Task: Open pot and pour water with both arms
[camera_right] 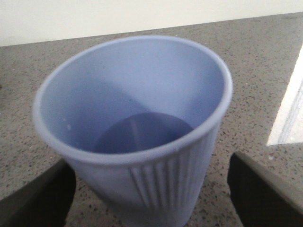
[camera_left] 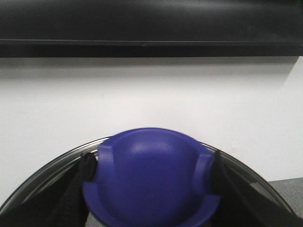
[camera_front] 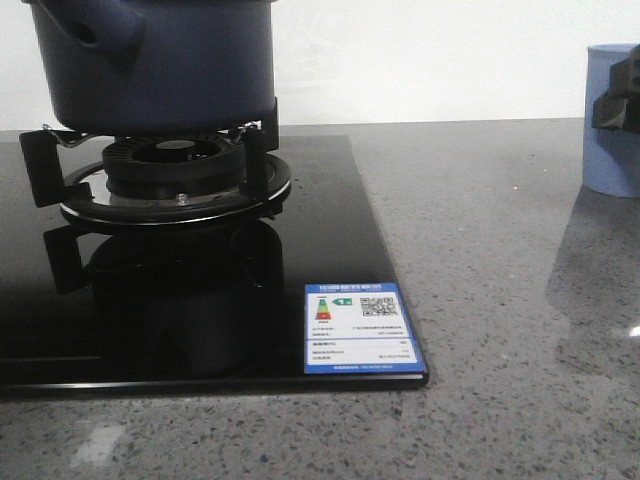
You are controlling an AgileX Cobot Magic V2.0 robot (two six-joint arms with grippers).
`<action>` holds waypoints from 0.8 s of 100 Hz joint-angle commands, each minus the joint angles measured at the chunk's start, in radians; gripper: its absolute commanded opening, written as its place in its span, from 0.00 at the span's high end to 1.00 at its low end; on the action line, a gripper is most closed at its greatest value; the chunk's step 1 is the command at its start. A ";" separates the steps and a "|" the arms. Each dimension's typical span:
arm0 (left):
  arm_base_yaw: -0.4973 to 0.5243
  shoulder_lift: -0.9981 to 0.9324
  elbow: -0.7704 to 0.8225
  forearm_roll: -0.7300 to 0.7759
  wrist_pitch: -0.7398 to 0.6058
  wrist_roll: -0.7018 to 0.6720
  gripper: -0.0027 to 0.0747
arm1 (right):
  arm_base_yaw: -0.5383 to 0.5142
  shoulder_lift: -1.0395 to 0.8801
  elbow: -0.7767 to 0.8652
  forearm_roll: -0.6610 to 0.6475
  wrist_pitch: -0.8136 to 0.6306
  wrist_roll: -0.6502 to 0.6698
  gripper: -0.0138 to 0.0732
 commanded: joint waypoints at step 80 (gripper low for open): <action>0.002 -0.026 -0.038 0.002 -0.108 -0.002 0.46 | -0.001 0.086 -0.032 0.003 -0.192 -0.007 0.55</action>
